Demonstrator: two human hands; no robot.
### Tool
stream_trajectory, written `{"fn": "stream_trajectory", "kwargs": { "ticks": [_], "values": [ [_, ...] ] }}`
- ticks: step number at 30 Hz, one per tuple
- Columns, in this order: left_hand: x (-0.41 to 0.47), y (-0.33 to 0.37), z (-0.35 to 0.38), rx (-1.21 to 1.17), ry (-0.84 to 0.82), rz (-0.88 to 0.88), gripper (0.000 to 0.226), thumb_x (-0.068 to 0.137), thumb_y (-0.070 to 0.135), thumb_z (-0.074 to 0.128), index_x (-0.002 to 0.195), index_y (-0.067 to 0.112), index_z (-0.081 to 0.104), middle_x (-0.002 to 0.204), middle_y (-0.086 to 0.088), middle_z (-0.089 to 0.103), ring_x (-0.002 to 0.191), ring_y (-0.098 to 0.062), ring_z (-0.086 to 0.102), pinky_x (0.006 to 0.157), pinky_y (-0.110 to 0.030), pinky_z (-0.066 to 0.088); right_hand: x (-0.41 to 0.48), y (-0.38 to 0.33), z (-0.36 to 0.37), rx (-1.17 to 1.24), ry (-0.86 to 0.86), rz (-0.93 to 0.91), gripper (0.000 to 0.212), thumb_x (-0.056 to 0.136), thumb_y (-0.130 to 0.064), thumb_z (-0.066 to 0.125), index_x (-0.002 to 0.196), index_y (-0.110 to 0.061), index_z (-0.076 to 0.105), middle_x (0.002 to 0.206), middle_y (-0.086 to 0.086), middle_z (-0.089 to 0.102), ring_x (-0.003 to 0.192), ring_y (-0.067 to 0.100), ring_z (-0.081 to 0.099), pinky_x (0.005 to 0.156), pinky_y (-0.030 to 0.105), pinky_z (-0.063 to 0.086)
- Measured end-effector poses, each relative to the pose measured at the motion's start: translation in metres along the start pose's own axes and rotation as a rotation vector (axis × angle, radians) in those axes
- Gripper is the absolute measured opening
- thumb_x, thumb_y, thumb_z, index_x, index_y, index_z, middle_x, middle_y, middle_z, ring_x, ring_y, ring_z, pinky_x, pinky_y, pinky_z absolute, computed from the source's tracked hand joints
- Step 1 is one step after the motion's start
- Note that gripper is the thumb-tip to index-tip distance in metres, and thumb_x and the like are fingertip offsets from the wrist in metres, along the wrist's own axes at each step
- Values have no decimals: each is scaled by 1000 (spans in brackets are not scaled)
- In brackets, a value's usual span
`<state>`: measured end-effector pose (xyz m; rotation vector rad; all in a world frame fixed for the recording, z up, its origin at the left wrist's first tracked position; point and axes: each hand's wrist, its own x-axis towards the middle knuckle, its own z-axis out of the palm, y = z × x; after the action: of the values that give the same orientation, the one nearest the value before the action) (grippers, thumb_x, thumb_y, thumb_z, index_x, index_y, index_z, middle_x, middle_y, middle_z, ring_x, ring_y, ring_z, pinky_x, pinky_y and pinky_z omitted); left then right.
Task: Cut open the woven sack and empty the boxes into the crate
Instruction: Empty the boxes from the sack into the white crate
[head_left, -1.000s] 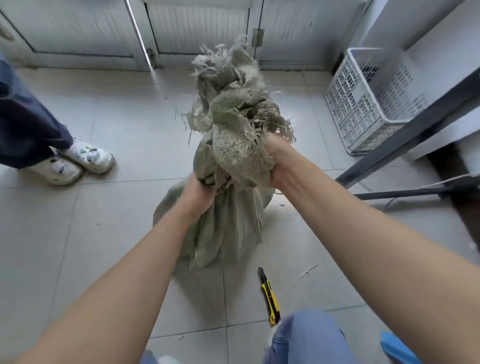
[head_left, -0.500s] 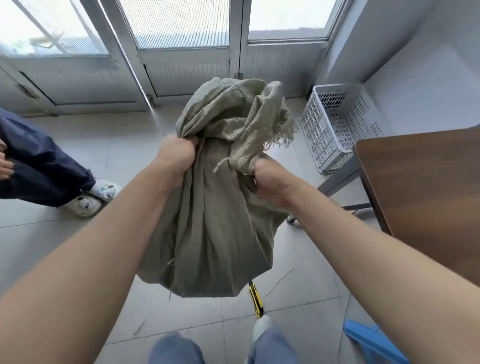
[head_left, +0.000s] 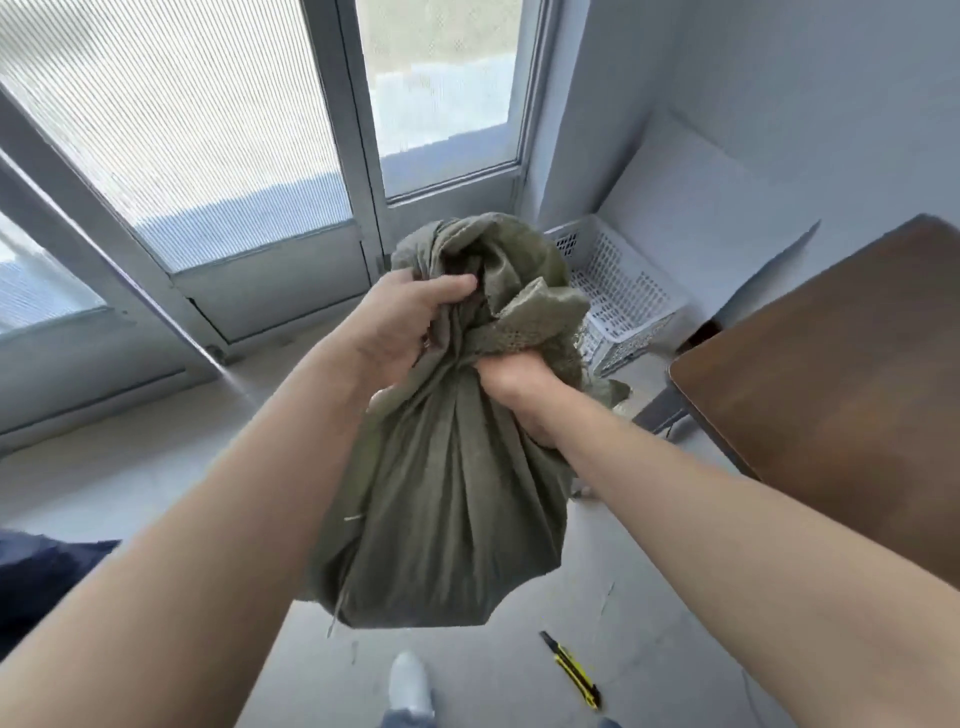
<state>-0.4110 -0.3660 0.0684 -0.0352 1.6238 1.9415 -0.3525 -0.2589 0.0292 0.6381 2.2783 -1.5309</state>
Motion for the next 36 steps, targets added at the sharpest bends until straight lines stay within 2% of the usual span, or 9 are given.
{"fn": "stream_trajectory", "kwargs": {
  "ticks": [2, 6, 13, 21, 25, 28, 30, 33, 36],
  "values": [
    [3, 18, -8, 239, -70, 73, 32, 83, 15, 68, 113, 11, 59, 96, -2, 68, 83, -13, 66, 69, -20, 55, 18, -17, -5, 187, 155, -56, 44, 93, -23, 53, 135, -9, 53, 133, -1, 54, 124, 16, 50, 111, 37, 38],
    [24, 48, -34, 1108, -171, 92, 103, 54, 49, 85, 141, 32, 32, 130, 10, 44, 121, -7, 41, 100, -20, 36, 60, -45, -33, 528, 226, 34, 36, 89, -20, 59, 122, -6, 63, 120, 15, 67, 107, 29, 65, 95, 45, 53],
    [101, 76, -4, 1485, 146, 241, 118, 57, 57, 79, 147, 25, 11, 156, -8, 12, 144, -35, 8, 115, -57, 9, 127, -93, -101, 777, 199, 87, 38, 94, -24, 51, 121, 0, 62, 116, 21, 68, 107, 33, 66, 96, 48, 51],
    [215, 79, -5, 1123, 367, -16, 109, 57, 71, 70, 141, 17, 28, 150, -17, 24, 135, -42, 26, 110, -57, 26, 213, -96, -185, 913, 295, 201, 41, 94, -29, 51, 124, -2, 60, 120, 21, 66, 102, 31, 68, 83, 49, 55],
    [270, 79, -12, 425, 111, -517, 96, 71, 46, 76, 146, 14, 24, 153, -19, 23, 133, -41, 37, 102, -51, 42, 244, -101, -217, 938, 336, 245, 45, 94, -33, 50, 127, -4, 59, 119, 20, 67, 106, 33, 67, 92, 53, 51],
    [327, 83, -11, 322, 43, -630, 121, 42, 54, 88, 143, 15, 33, 150, -17, 33, 126, -40, 47, 86, -49, 50, 267, -115, -242, 968, 402, 229, 44, 96, -32, 49, 128, -3, 58, 123, 19, 65, 111, 31, 64, 90, 49, 51],
    [363, 89, 3, 434, 100, -536, 132, 36, 57, 89, 145, 18, 26, 149, -11, 34, 126, -39, 47, 89, -53, 49, 284, -121, -261, 992, 428, 215, 45, 97, -33, 47, 129, -4, 58, 125, 18, 64, 113, 31, 63, 94, 49, 50],
    [401, 112, 36, 735, 105, 21, 110, 67, 40, 79, 150, 23, 8, 154, -11, 19, 139, -32, 29, 111, -50, 32, 309, -124, -286, 1041, 450, 192, 41, 99, -32, 42, 119, -1, 61, 117, 20, 66, 107, 31, 64, 99, 48, 46],
    [435, 136, 79, 793, -317, 236, 118, 63, 46, 81, 149, 35, 1, 160, -2, 2, 145, -23, 12, 118, -47, 16, 331, -113, -299, 1097, 449, 194, 41, 102, -29, 35, 104, 2, 61, 99, 20, 66, 104, 30, 63, 90, 50, 47]
  ]
}}
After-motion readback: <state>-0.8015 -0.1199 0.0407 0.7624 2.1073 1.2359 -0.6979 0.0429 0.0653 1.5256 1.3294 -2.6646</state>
